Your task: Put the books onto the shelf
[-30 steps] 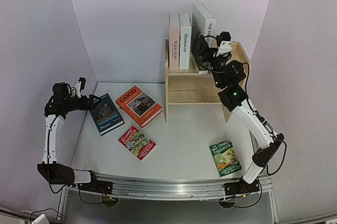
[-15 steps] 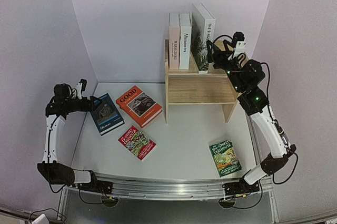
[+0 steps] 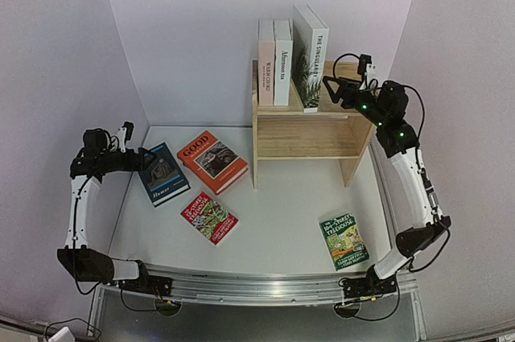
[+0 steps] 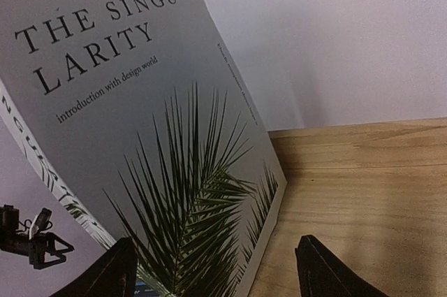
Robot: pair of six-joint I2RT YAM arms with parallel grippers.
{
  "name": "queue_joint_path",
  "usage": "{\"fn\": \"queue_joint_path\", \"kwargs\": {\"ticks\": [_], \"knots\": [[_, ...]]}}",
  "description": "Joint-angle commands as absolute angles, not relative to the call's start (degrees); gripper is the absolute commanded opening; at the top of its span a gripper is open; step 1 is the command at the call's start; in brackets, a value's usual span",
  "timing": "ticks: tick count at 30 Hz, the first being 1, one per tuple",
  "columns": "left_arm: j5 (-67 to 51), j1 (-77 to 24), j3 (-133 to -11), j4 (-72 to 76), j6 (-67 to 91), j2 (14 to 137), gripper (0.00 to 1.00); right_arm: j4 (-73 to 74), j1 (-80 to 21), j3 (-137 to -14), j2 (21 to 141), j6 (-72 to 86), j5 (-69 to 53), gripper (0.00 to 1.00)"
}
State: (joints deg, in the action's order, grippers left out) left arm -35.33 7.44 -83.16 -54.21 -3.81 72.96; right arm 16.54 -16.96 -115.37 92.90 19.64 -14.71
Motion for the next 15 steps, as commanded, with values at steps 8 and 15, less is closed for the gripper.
{"fn": "queue_joint_path", "kwargs": {"ticks": [8,15], "knots": [[-36.13,7.26,-82.27,-53.83,-4.43,71.37,0.98,16.49,-15.03,-116.81,95.47,20.41,-30.79,0.74],[-35.97,7.21,-82.25,-54.08,-4.41,71.6,0.98,15.73,-15.12,-119.85,99.42,21.3,-33.25,0.66]]}}
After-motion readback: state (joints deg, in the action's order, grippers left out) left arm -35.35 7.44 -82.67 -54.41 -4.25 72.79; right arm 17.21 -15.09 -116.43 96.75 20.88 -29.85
